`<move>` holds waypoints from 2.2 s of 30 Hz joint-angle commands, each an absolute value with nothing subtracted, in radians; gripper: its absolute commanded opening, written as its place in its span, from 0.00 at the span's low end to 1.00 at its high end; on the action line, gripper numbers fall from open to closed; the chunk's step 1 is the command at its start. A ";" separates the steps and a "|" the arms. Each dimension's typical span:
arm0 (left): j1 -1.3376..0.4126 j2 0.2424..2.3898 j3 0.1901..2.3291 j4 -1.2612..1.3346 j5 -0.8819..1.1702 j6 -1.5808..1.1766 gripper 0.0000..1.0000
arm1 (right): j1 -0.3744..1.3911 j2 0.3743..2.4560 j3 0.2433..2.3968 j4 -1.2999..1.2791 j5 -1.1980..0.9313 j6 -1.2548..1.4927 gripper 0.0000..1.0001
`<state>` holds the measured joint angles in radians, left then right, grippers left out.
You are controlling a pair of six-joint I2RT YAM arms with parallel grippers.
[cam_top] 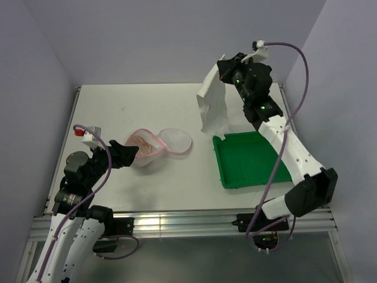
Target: Place the bra in the laundry bag and zip it closed
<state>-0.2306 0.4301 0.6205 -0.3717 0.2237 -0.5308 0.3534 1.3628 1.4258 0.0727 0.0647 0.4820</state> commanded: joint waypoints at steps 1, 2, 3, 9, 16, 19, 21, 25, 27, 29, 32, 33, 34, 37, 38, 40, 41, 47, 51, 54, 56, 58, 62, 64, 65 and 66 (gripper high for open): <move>-0.229 0.433 0.615 -0.353 0.230 -0.508 0.84 | 0.353 1.489 1.424 0.112 0.005 0.503 0.02; -0.229 0.431 0.615 -0.354 0.229 -0.511 0.84 | 0.351 1.526 1.416 0.115 0.012 0.511 0.17; -0.229 0.431 0.614 -0.353 0.227 -0.511 0.84 | 0.350 1.573 1.439 0.104 0.017 0.515 0.28; -0.229 0.443 0.617 -0.354 0.219 -0.512 0.84 | 0.333 1.821 1.608 -0.084 -0.066 0.496 0.84; -0.229 0.472 0.626 -0.345 0.224 -0.522 0.84 | 0.322 1.779 1.523 -0.175 0.060 0.408 0.79; -0.229 0.471 0.624 -0.342 0.229 -0.525 0.84 | 0.299 1.810 1.473 -0.221 0.087 0.391 0.73; -0.229 0.465 0.621 -0.345 0.227 -0.525 0.84 | 0.279 1.868 1.486 -0.280 0.095 0.374 0.73; -0.229 0.465 0.618 -0.344 0.229 -0.525 0.83 | 0.255 1.986 1.574 -0.371 0.103 0.345 0.78; -0.229 0.469 0.618 -0.342 0.233 -0.525 0.83 | 0.233 2.054 1.641 -0.408 0.071 0.342 0.81; -0.229 0.474 0.620 -0.339 0.236 -0.523 0.83 | 0.226 2.095 1.669 -0.433 0.039 0.347 0.83; -0.229 0.477 0.618 -0.339 0.236 -0.523 0.83 | 0.224 2.123 1.671 -0.428 -0.066 0.351 0.85; -0.229 0.480 0.618 -0.339 0.239 -0.523 0.83 | 0.224 2.129 1.669 -0.423 -0.084 0.360 0.85; -0.229 0.480 0.618 -0.339 0.239 -0.523 0.83 | 0.224 2.132 1.664 -0.419 -0.125 0.365 0.85; -0.229 0.477 0.617 -0.341 0.238 -0.523 0.83 | 0.224 2.131 1.622 -0.382 -0.190 0.391 0.79; -0.229 0.477 0.615 -0.341 0.238 -0.523 0.83 | 0.224 2.128 1.614 -0.370 -0.205 0.406 0.75; -0.229 0.479 0.618 -0.342 0.233 -0.522 0.83 | 0.224 2.123 1.594 -0.327 -0.233 0.425 0.56; -0.229 0.477 0.617 -0.342 0.233 -0.522 0.83 | 0.222 2.112 1.576 -0.304 -0.253 0.449 0.46; -0.229 0.483 0.621 -0.342 0.230 -0.520 0.83 | 0.216 2.044 1.534 -0.085 -0.288 0.502 0.00; -0.229 0.500 0.630 -0.334 0.241 -0.515 0.83 | 0.221 1.964 1.580 -0.031 -0.288 0.436 0.00; -0.229 0.517 0.644 -0.318 0.267 -0.512 0.83 | 0.242 1.863 1.617 -0.073 -0.262 0.319 0.00; -0.229 0.528 0.667 -0.308 0.288 -0.506 0.83 | 0.261 1.751 1.609 -0.095 -0.207 0.215 0.00; -0.229 0.552 0.695 -0.292 0.328 -0.503 0.82 | 0.303 1.663 1.557 -0.098 -0.145 0.138 0.00; -0.230 0.603 0.813 -0.246 0.422 -0.494 0.83 | 0.406 1.429 1.497 -0.097 0.038 -0.053 0.00; -0.232 0.635 0.857 -0.213 0.474 -0.479 0.84 | 0.439 1.367 1.491 -0.116 0.038 -0.103 0.00; -0.232 0.643 0.900 -0.206 0.491 -0.471 0.84 | 0.468 1.309 1.493 -0.129 0.029 -0.150 0.00; -0.233 0.659 0.922 -0.201 0.502 -0.462 0.85 | 0.485 1.281 1.493 -0.156 0.025 -0.182 0.00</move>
